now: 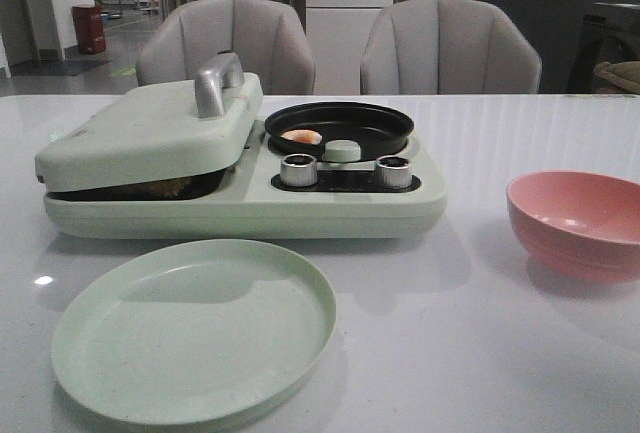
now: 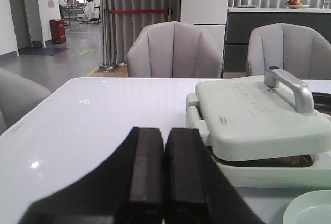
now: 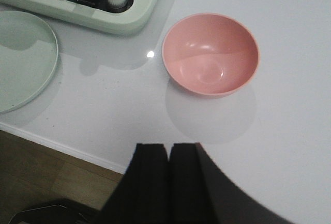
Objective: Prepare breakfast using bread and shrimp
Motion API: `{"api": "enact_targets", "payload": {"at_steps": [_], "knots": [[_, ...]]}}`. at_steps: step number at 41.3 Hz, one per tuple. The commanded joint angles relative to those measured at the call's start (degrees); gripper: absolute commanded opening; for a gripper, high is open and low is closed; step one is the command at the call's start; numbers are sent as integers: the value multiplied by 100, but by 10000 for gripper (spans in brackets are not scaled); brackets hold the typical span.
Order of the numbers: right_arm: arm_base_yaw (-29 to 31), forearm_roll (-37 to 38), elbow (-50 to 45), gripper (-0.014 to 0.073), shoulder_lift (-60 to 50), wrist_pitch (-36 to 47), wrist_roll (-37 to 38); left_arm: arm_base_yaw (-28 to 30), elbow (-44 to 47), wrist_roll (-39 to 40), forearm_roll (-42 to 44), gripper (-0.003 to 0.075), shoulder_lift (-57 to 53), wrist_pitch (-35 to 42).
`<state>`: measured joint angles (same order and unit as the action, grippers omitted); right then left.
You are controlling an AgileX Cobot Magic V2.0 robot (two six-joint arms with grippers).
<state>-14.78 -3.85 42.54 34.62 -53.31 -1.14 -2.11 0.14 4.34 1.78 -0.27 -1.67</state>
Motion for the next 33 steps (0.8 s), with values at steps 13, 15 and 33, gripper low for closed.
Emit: {"api": "enact_targets", "payload": {"at_steps": [13, 15, 33], "knots": [[348, 385, -161, 15, -472, 841, -100, -52, 182, 56, -46, 104, -138, 525], [553, 440, -378, 15, -703, 1187, -100, -52, 182, 56, -46, 104, -138, 525], [1550, 460, -3542, 15, -3150, 4691, -95, -52, 182, 56, -46, 104, -138, 525]]}}
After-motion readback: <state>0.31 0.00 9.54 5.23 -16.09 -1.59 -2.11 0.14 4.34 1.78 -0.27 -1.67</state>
